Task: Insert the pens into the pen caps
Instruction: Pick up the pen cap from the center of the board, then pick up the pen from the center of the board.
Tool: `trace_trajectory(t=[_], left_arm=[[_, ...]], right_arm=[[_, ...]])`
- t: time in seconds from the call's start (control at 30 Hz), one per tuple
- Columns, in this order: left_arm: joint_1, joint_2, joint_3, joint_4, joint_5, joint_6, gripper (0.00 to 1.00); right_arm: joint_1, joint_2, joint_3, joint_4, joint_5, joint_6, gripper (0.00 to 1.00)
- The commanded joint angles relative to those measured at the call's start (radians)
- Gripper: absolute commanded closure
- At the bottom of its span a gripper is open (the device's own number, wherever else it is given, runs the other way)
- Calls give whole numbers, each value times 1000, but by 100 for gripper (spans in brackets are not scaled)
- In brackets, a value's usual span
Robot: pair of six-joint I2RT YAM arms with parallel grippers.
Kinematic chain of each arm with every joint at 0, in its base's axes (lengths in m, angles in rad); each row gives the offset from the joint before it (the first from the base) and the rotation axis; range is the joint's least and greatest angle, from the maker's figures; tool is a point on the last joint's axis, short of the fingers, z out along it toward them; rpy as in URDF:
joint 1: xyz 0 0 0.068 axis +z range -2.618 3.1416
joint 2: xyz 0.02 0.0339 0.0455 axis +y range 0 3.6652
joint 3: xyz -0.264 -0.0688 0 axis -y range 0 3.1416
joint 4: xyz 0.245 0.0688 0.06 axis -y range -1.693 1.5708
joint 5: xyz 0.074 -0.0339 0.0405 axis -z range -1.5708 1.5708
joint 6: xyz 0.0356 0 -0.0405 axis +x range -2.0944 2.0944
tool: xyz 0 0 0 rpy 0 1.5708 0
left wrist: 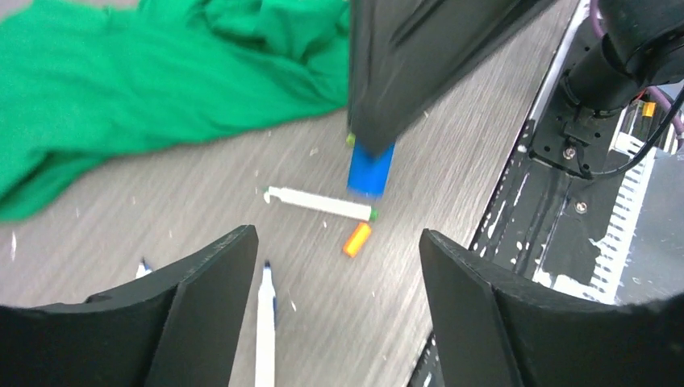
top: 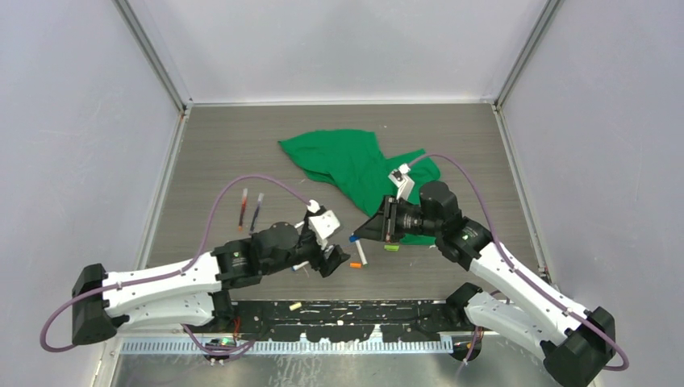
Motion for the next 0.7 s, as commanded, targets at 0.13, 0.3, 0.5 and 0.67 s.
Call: trace_trajectory(t=[0.13, 0.3, 0.5, 0.67], left_arm=[[8, -83, -88, -432, -161, -409, 34], [97, 7, -62, -468, -144, -440, 38], [271, 132, -27, -458, -35, -409, 45], [283, 185, -16, -398, 65, -397, 50]], right_arm=[[-136, -47, -43, 25, -46, -57, 85], [-153, -32, -50, 46, -85, -64, 85], [-156, -75, -64, 45, -89, -56, 85], [-159, -94, -91, 53, -80, -41, 85]])
